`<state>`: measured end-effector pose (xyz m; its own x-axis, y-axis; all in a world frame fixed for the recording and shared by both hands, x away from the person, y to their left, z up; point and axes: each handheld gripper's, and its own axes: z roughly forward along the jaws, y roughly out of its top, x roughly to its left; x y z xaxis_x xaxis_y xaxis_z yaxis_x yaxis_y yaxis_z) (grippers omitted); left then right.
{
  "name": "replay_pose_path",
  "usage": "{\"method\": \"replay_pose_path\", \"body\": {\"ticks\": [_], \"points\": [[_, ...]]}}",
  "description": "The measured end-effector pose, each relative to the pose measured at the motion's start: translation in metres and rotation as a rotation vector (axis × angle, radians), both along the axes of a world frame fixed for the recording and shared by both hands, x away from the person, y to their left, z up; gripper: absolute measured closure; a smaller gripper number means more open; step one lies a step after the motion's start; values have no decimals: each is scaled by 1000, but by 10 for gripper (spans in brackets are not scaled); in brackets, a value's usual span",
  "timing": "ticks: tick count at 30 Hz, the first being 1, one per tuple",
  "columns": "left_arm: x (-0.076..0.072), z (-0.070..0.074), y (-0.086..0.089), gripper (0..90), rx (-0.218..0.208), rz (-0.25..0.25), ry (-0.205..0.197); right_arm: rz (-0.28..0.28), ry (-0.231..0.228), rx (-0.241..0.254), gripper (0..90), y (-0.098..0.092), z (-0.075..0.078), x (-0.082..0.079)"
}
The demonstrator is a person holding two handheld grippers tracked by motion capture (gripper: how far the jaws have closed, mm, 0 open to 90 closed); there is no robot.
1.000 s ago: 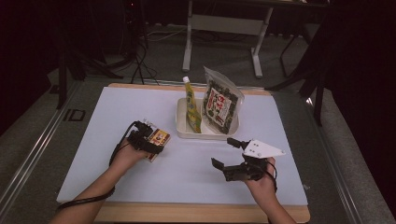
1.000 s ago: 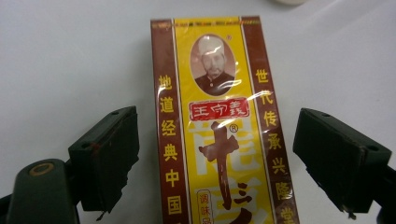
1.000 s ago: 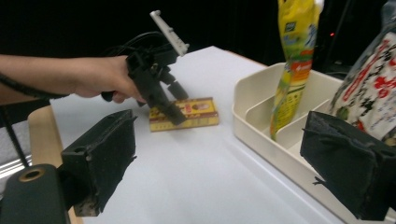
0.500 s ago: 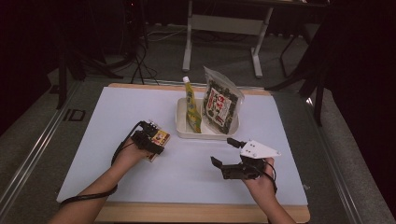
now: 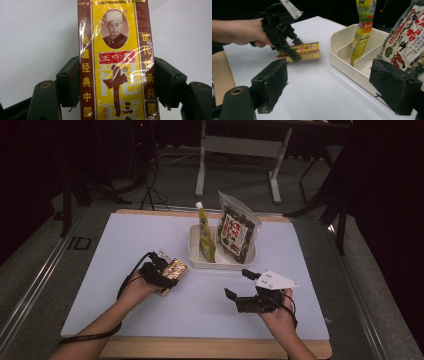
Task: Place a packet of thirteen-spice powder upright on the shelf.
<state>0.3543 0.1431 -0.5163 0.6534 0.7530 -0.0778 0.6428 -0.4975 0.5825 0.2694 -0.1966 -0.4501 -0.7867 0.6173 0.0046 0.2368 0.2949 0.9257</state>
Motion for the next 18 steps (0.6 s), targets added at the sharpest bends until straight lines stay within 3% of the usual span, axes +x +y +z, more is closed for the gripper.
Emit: {"method": "replay_pose_path", "body": {"ticks": [4,6,11,13,15,18], "points": [[-13,12,-2,316,-55,-24,-40,-8,-13,7,146,2,2,-1],[-19,17,-4,317,-88,-34,-62,3,14,12,147,2,3,0],[-35,27,-8,317,-165,-76,-125,-4,3,0,146,3,4,0],[-39,29,-9,317,-219,-89,-144,3,16,-30,140,3,7,2],[-42,31,-11,317,-260,-87,-165,2,-2,-27,139,3,9,3],[-45,33,-12,317,-319,-123,-192,1,-15,-17,134,3,13,3]]}}
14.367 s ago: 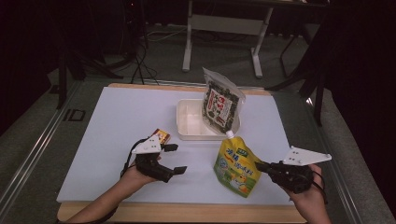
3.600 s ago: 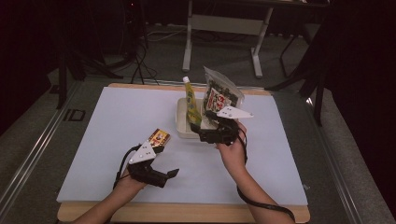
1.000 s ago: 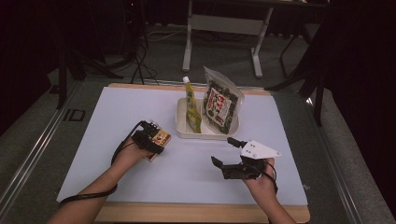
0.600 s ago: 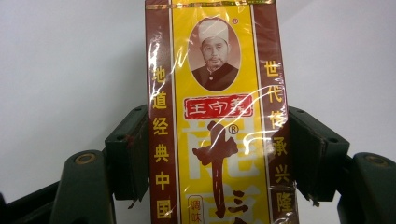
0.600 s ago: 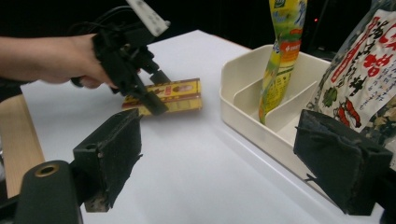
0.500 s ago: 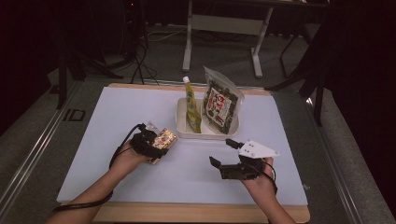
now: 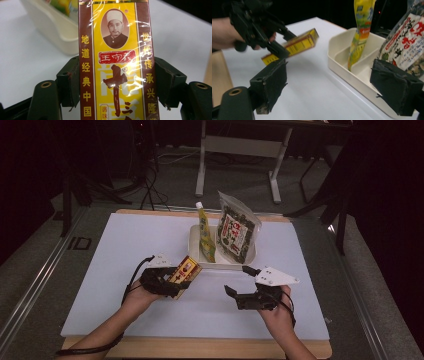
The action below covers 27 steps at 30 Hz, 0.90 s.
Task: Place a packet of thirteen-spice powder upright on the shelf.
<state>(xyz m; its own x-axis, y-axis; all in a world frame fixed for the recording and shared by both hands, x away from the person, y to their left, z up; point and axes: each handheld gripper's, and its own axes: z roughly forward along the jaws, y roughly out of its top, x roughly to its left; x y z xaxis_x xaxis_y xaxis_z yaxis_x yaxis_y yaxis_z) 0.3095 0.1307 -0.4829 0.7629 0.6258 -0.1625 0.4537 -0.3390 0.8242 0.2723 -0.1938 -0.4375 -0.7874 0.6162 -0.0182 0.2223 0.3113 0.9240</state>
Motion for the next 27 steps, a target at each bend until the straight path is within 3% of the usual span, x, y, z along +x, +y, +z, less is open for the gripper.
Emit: {"method": "replay_pose_path", "body": {"ticks": [3,4,7,9,12,19,25,27], "points": [[-4,1,-2,317,-43,-33,-60,-13,-19,1,130,0,4,-1],[-4,1,-2,317,-43,-33,-60,-13,-19,1,130,0,4,-1],[-7,1,-4,317,-87,-62,-102,-20,-21,72,125,0,6,-2],[-9,0,-6,317,-86,-68,-126,-47,-28,98,125,2,10,-3],[-10,-2,-11,317,-104,-85,-139,-43,-28,128,130,7,15,-4],[-17,-2,-22,317,-155,-115,-201,-49,52,227,142,22,17,-3],[-24,-2,-27,317,-187,-102,-274,-95,109,292,237,30,19,-2],[-25,-3,-29,317,-201,-94,-294,-101,139,317,315,33,20,-1]]}}
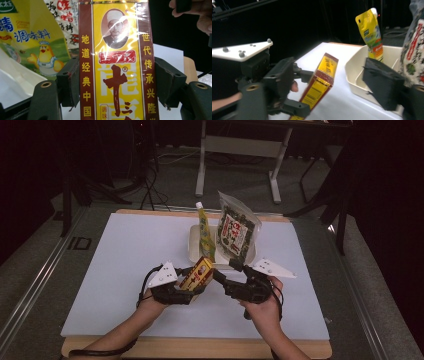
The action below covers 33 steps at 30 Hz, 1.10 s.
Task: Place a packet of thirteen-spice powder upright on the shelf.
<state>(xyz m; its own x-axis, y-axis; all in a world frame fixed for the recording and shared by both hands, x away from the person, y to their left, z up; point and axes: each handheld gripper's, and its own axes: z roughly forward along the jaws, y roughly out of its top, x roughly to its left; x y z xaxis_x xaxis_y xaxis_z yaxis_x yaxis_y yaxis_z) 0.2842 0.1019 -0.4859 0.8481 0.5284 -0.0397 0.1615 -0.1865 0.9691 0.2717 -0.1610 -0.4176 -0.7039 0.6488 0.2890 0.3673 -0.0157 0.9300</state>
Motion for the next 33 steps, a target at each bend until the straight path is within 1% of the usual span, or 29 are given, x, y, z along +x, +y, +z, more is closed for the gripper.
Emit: {"method": "replay_pose_path", "body": {"ticks": [1,2,3,4,5,6,7,8,9,10,11,12,13,14,15,16,18,19,20,21,23,24,26,27,29,31,32,33], "points": [[-1,0,-1,317,-2,9,-13,-11,8,3,340,1,0,0],[-1,-1,-1,317,-6,4,-21,-15,11,15,341,3,0,0],[-2,-1,-2,316,-8,15,-34,-5,33,21,352,5,-1,1],[-3,-1,-2,317,-28,14,-49,-4,53,16,358,8,-2,2],[-4,-1,-2,316,-29,15,-62,-4,63,24,361,10,-4,2],[-5,-1,-3,316,-20,26,-81,3,82,26,368,12,-5,3],[-6,-1,-4,316,-25,23,-96,3,97,21,370,14,-6,4],[-7,-1,-5,316,-29,23,-100,2,109,34,389,17,-8,4],[-7,-1,-6,316,-20,27,-108,9,123,40,393,18,-9,5],[-8,-1,-7,315,-21,22,-115,10,128,39,412,20,-10,5],[-9,-1,-7,315,-18,28,-123,1,126,39,473,22,-11,5],[-10,-1,-8,314,-11,36,-131,3,134,41,487,23,-11,5],[-10,-2,-9,314,-16,30,-134,5,137,50,508,24,-11,5],[-11,-2,-10,313,-19,33,-137,-3,136,43,562,25,-11,5],[-11,-3,-10,312,-22,35,-141,-7,141,35,565,26,-11,4],[-11,-3,-11,312,-24,34,-145,-4,144,40,605,27,-11,5],[-11,-3,-12,313,-17,44,-152,-14,145,46,635,27,-12,4],[-11,-3,-12,312,-20,44,-149,-15,160,60,643,26,-12,5],[-11,-3,-12,313,-17,49,-154,-18,170,66,647,26,-12,5],[-12,-3,-13,313,-13,58,-160,-20,164,64,654,26,-12,5],[-12,-3,-14,312,-13,63,-156,-31,161,67,663,26,-12,4],[-12,-2,-15,313,-10,75,-164,-35,162,65,667,27,-11,4],[-12,-2,-16,311,-12,80,-154,-43,158,67,670,28,-10,4],[-12,-2,-16,311,-17,86,-153,-44,149,50,671,29,-9,4],[-10,-1,-16,308,-11,92,-139,-54,140,33,671,32,-7,4],[-10,-1,-15,307,-16,94,-136,-56,134,25,671,33,-7,5],[-8,0,-14,307,-11,105,-112,-59,131,25,672,34,-7,5],[-7,0,-14,264,-12,112,-107,-78,114,0,673,37,-6,5]]}}
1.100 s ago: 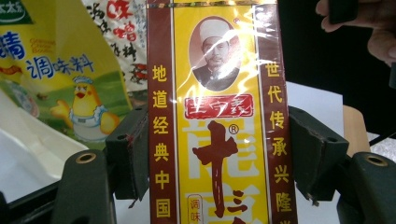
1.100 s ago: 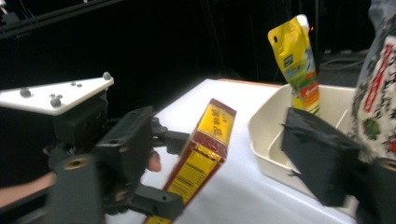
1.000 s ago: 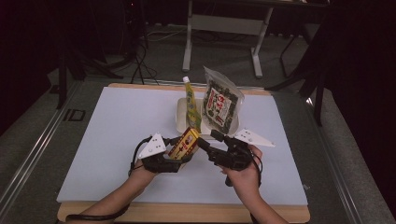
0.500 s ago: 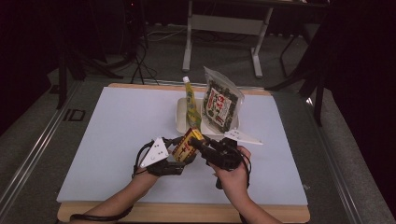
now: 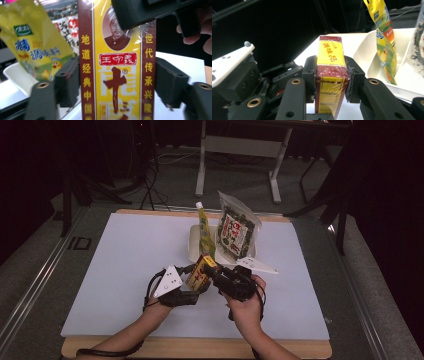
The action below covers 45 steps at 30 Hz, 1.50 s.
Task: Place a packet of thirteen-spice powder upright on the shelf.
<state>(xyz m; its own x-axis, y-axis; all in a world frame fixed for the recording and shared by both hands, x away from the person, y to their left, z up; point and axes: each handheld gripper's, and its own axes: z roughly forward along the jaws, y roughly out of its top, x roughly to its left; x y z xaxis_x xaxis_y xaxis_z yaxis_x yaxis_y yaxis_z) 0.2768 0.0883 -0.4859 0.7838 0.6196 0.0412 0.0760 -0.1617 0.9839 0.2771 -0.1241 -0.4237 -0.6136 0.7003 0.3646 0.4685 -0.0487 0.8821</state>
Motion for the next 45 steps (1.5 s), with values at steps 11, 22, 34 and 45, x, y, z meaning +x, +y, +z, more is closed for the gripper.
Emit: {"method": "replay_pose_path", "body": {"ticks": [11,22,34,45], "points": [[5,-2,18,70,29,106,101,-83,-99,-114,672,14,0,14],[-1,-11,51,24,16,247,203,-175,-176,-163,672,43,8,41],[-4,-20,62,16,15,291,216,-300,-195,-219,672,66,3,81],[-8,-20,59,16,29,293,185,-356,-276,-282,672,95,-4,86]]}}
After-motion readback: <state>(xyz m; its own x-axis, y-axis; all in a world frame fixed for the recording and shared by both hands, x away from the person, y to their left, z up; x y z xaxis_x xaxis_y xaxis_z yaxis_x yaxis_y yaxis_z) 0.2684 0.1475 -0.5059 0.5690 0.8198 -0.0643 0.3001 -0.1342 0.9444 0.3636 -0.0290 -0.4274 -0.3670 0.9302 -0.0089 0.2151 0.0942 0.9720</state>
